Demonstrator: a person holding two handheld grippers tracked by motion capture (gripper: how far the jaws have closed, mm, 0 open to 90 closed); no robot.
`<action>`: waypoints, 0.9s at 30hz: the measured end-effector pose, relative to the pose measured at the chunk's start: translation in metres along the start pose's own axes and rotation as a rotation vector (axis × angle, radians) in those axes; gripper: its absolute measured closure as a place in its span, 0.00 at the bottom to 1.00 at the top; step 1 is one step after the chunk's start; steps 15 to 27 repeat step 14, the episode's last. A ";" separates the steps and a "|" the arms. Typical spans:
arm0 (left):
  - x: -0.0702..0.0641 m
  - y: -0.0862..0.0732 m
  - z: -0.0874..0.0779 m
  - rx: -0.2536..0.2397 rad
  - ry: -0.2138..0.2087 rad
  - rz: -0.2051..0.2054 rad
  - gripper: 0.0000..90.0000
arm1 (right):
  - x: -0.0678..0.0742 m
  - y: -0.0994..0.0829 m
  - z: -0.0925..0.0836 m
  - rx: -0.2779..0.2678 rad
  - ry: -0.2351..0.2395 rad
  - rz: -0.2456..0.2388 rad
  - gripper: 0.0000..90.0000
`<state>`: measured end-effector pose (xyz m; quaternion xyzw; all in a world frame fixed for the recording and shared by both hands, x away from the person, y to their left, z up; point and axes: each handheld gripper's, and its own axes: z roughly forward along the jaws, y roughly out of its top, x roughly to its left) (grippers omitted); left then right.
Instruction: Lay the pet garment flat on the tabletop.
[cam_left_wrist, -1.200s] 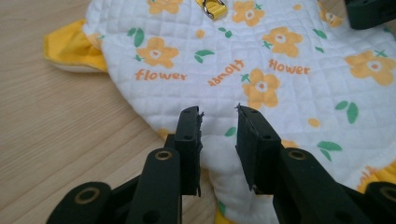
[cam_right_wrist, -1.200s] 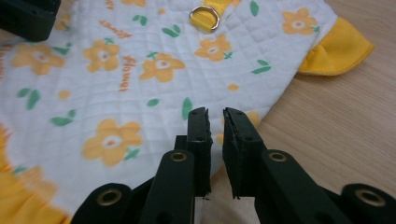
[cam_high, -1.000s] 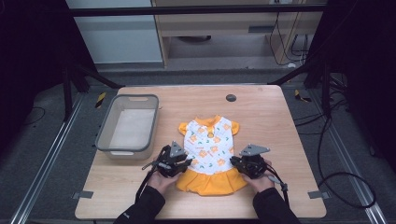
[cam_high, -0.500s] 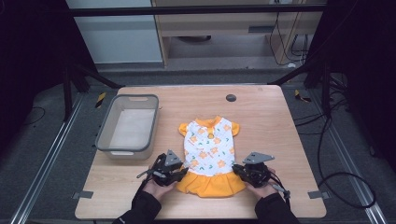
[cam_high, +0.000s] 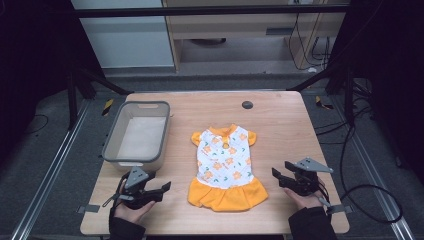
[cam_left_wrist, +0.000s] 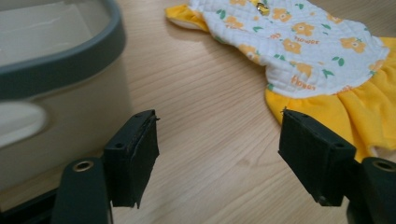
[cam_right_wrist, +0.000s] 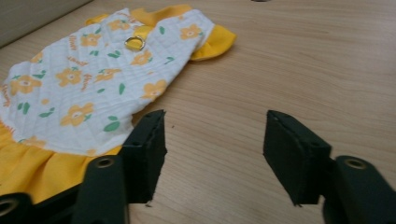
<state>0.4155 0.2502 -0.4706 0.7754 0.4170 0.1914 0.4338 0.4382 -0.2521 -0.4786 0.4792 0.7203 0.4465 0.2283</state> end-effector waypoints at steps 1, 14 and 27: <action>0.003 -0.003 -0.003 -0.004 0.012 -0.004 0.29 | -0.003 -0.001 0.000 0.000 -0.004 0.006 0.38; 0.046 -0.022 -0.028 -0.003 0.138 -0.053 0.27 | -0.023 -0.010 -0.002 0.015 -0.082 -0.001 0.19; 0.046 -0.022 -0.028 -0.003 0.138 -0.053 0.27 | -0.023 -0.010 -0.002 0.015 -0.082 -0.001 0.19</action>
